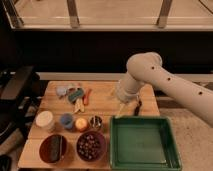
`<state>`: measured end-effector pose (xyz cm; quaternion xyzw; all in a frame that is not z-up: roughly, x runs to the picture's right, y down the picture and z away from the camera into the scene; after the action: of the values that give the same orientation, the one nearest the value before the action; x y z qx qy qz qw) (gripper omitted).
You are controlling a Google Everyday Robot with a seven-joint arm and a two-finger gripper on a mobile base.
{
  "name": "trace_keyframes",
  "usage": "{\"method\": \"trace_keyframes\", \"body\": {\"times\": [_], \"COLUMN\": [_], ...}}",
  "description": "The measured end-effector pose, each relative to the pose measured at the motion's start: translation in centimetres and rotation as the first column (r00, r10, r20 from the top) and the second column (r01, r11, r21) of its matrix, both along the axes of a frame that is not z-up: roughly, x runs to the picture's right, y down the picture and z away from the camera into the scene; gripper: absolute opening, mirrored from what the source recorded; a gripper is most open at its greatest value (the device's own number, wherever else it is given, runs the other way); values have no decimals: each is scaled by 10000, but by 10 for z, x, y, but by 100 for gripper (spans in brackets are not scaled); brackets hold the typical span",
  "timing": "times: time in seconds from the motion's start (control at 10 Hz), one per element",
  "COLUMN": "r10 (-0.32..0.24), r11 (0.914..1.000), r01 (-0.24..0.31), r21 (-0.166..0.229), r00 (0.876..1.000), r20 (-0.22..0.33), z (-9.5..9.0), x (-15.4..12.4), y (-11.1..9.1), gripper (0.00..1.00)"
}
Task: Place apple in plastic cup
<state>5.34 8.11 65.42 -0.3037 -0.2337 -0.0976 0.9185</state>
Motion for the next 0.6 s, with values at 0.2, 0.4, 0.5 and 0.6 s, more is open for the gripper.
{"method": "trace_keyframes", "body": {"times": [0.2,0.4,0.5,0.6], "r10": [550,816,976,1039], "r11": [9984,9965,9949,9942], "r01": [-544,-787,-929,-977], "r21": [-135,-292,-387,-455], "r00": [9972,9896,9842,9806], "r20": [503,1181,1478,1663], "z": [5,12,18,25], "x": [-8,-37,-56,-70], "y": [3,8,10,11], "gripper": [65,65,65,65]}}
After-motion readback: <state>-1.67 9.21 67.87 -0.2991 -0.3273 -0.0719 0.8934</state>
